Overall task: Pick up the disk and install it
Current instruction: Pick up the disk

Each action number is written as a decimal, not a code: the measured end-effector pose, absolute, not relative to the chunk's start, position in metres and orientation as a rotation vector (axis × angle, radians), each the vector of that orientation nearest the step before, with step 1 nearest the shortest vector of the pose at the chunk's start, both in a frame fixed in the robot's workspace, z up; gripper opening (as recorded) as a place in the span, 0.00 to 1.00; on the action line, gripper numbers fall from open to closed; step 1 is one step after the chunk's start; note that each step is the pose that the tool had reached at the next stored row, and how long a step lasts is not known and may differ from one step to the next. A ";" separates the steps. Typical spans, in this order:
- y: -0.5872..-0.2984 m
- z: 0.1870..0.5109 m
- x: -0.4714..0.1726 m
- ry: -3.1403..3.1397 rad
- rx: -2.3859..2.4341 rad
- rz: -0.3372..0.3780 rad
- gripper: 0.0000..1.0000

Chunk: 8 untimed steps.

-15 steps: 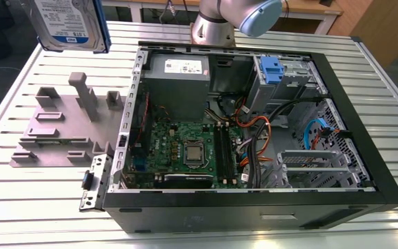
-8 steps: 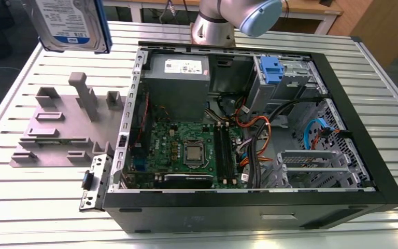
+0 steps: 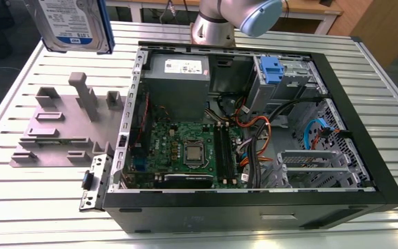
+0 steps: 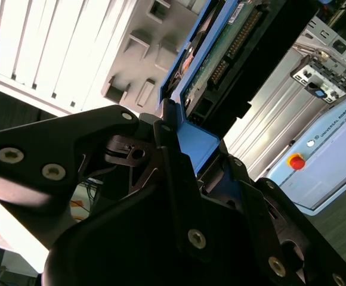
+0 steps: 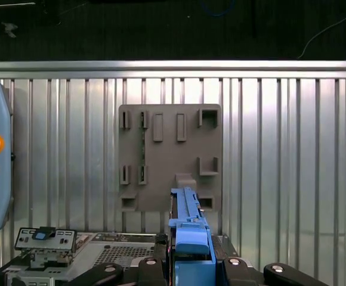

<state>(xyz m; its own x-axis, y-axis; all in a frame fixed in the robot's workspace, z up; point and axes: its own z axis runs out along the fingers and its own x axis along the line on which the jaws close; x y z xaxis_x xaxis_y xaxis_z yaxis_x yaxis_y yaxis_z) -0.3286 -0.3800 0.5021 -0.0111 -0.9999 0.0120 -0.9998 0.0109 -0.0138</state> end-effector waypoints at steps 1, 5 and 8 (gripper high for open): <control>-0.381 0.502 -0.328 2.233 -2.208 -0.029 0.36; -0.384 0.502 -0.326 2.233 -2.208 -0.029 0.36; -0.388 0.502 -0.325 2.233 -2.208 -0.029 0.36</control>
<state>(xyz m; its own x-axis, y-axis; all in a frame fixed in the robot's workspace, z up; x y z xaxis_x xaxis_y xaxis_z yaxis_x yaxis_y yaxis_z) -0.3245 -0.3877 0.5021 -0.0111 -0.9999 0.0121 -0.9998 0.0109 -0.0138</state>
